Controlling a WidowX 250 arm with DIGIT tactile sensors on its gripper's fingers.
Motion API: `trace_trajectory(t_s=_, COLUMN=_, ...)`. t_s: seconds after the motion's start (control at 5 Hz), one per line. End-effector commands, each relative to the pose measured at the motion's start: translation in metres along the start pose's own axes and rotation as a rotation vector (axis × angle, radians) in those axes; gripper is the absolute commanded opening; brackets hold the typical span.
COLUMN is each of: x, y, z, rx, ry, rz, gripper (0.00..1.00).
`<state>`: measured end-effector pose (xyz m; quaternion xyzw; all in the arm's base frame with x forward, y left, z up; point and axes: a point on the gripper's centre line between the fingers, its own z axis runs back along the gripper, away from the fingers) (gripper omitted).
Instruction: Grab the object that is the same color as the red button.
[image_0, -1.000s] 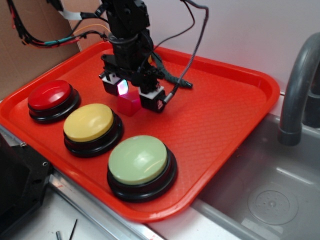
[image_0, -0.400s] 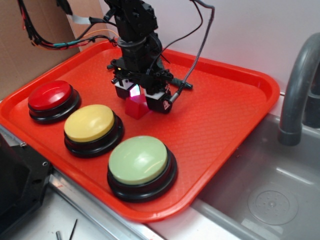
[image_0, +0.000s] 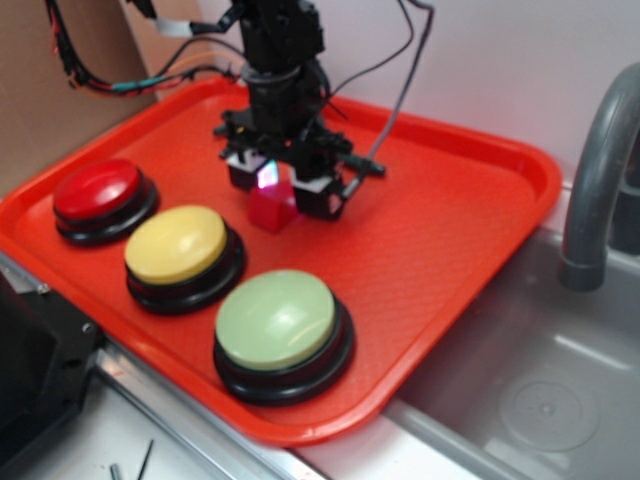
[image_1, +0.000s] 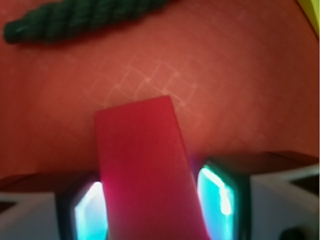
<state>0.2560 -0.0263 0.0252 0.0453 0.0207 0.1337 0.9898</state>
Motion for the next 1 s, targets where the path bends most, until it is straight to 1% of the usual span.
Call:
trace_trajectory(t_s=0.0, x=0.022, y=-0.016, z=0.113, rx=-0.046, ry=-0.07, rz=0.031, gripper=0.0)
trace_trajectory(t_s=0.2, x=0.016, y=-0.02, z=0.144, rx=-0.051, ry=-0.094, rz=0.006, gripper=0.0)
trace_trajectory(t_s=0.4, x=0.006, y=-0.011, z=0.166, rx=-0.087, ry=-0.109, rz=0.019, gripper=0.0)
trace_trajectory(t_s=0.6, x=0.001, y=-0.003, z=0.171, rx=-0.103, ry=-0.113, rz=0.038, gripper=0.0)
trace_trajectory(t_s=0.8, x=0.002, y=0.002, z=0.158, rx=-0.095, ry=-0.048, rz=0.022, gripper=0.0)
